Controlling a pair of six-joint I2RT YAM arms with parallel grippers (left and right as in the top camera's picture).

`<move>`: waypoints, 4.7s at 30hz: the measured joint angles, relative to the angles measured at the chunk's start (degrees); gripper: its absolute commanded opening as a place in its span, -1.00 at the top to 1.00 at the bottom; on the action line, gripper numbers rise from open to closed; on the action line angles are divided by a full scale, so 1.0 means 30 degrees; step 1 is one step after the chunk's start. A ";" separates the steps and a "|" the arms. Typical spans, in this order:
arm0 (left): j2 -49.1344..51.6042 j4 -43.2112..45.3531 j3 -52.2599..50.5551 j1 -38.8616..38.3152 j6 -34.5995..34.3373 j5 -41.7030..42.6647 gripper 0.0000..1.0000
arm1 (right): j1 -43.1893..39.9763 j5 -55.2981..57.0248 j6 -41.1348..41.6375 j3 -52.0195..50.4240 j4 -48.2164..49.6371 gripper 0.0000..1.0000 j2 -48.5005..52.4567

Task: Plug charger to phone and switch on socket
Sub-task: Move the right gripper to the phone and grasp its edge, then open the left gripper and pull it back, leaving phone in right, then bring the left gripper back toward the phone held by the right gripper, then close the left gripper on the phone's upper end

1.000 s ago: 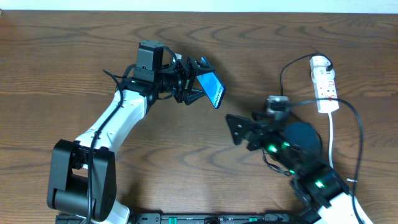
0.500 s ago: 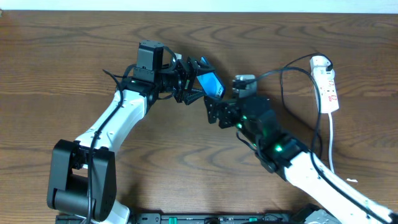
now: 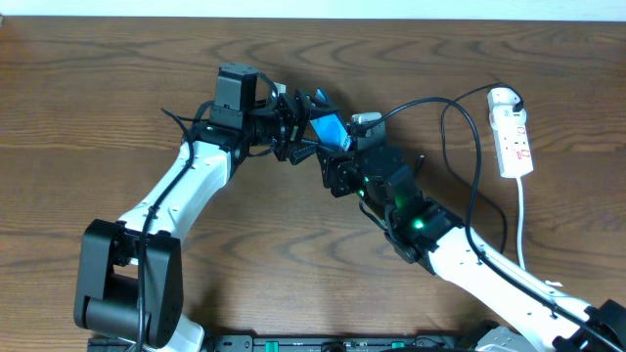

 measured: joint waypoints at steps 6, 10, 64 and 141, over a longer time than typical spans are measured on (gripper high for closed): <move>0.0000 0.0000 0.0000 0.0000 0.0000 0.0000 -0.53 | 0.0000 0.0058 -0.0342 0.0022 0.0925 0.31 0.0160; 0.0000 0.0000 0.0000 -0.0022 0.0000 0.0000 -0.53 | 0.0000 0.0066 -0.0415 0.0022 0.0991 0.56 0.0160; -1.1540 -1.5169 -0.0270 1.0994 1.4127 0.4044 -0.96 | -0.4874 -0.3861 1.0608 0.0015 -0.1698 0.99 0.0015; -0.9027 1.0739 -1.2138 -0.2040 -0.7781 -0.4983 -0.43 | -0.2914 -0.9100 2.3839 -0.9879 1.0149 0.98 -0.5442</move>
